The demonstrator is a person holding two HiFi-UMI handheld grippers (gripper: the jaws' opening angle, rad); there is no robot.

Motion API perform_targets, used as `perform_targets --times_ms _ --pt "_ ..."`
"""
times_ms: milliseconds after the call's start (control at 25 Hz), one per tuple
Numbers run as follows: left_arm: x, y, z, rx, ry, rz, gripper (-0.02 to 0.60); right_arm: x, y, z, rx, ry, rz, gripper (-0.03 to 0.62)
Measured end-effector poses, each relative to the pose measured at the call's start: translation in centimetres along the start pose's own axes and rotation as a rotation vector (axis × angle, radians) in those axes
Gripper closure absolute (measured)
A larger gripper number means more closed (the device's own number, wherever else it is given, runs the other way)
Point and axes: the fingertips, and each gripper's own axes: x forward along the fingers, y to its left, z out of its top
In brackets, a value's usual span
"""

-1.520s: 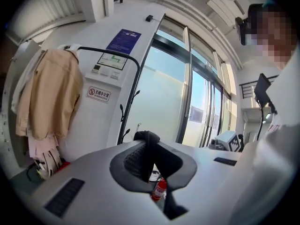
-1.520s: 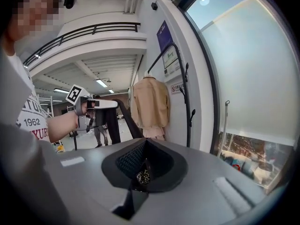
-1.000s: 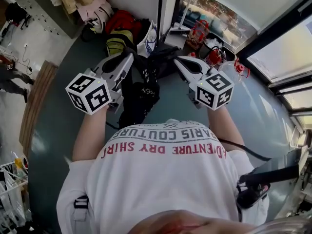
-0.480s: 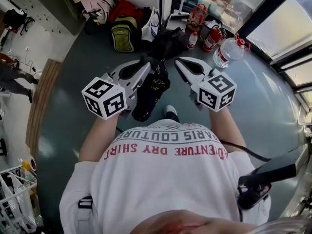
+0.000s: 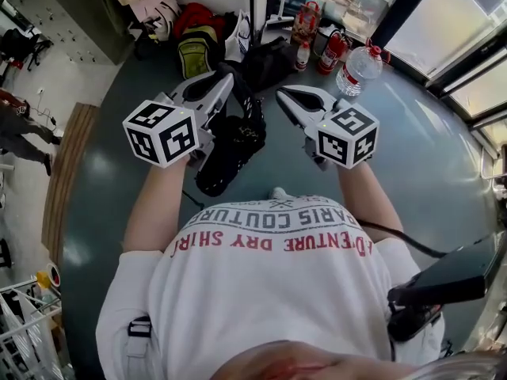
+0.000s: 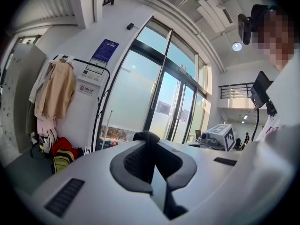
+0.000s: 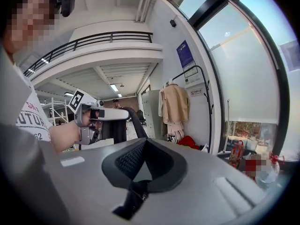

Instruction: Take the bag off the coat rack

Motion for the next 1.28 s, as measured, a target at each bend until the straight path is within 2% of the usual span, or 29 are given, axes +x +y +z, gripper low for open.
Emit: perform_targets --times_ms 240,640,1280 --pt "-4.0 -2.6 0.5 0.019 -0.016 -0.008 0.571 -1.2 3.7 1.3 -0.045 -0.012 0.023 0.594" --pt "-6.9 -4.2 -0.8 0.013 -0.023 -0.014 0.571 -1.2 6.7 0.2 -0.095 0.001 0.050 0.594" --pt "-6.0 -4.4 -1.6 0.018 -0.008 -0.021 0.571 -2.0 6.1 0.3 -0.100 0.004 0.016 0.594"
